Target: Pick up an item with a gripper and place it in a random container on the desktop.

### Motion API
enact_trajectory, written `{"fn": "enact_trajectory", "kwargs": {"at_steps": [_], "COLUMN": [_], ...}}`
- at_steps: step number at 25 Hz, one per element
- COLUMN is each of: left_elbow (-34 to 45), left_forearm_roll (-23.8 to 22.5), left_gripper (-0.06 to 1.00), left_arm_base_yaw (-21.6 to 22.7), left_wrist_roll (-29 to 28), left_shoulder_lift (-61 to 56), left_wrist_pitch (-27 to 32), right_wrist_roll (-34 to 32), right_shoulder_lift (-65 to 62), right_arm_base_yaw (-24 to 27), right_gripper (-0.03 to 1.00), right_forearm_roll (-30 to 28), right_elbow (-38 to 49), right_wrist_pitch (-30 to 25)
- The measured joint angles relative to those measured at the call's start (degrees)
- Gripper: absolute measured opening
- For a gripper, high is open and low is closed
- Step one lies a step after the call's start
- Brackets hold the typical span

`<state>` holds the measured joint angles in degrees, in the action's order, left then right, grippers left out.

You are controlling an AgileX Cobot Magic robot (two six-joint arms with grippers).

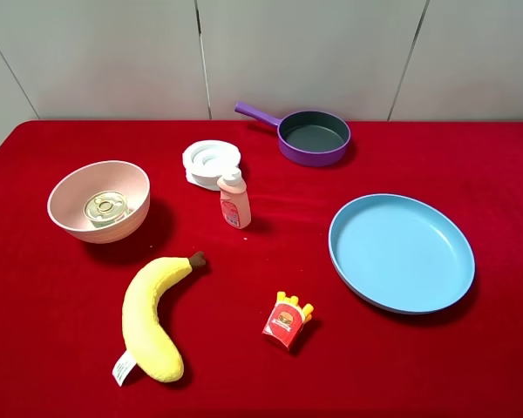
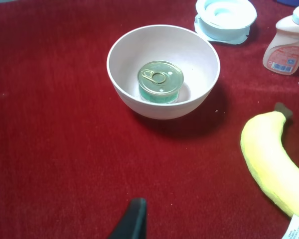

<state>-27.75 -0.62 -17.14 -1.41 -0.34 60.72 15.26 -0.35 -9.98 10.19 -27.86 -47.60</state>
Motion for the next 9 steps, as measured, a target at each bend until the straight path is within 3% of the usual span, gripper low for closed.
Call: {"fn": "enact_trajectory", "kwargs": {"at_steps": [9], "left_elbow": [0.00], "left_forearm_roll": [0.00], "left_gripper": [0.92], "left_arm_base_yaw": [0.00], "left_wrist_roll": [0.00], "left_shoulder_lift": [0.00], "left_wrist_pitch": [0.00], "right_wrist_roll": [0.00], "right_shoulder_lift": [0.00], "right_arm_base_yaw": [0.00], "right_gripper": [0.69], "right_forearm_roll": [0.00], "right_elbow": [0.00], "right_wrist_pitch": [0.00]}}
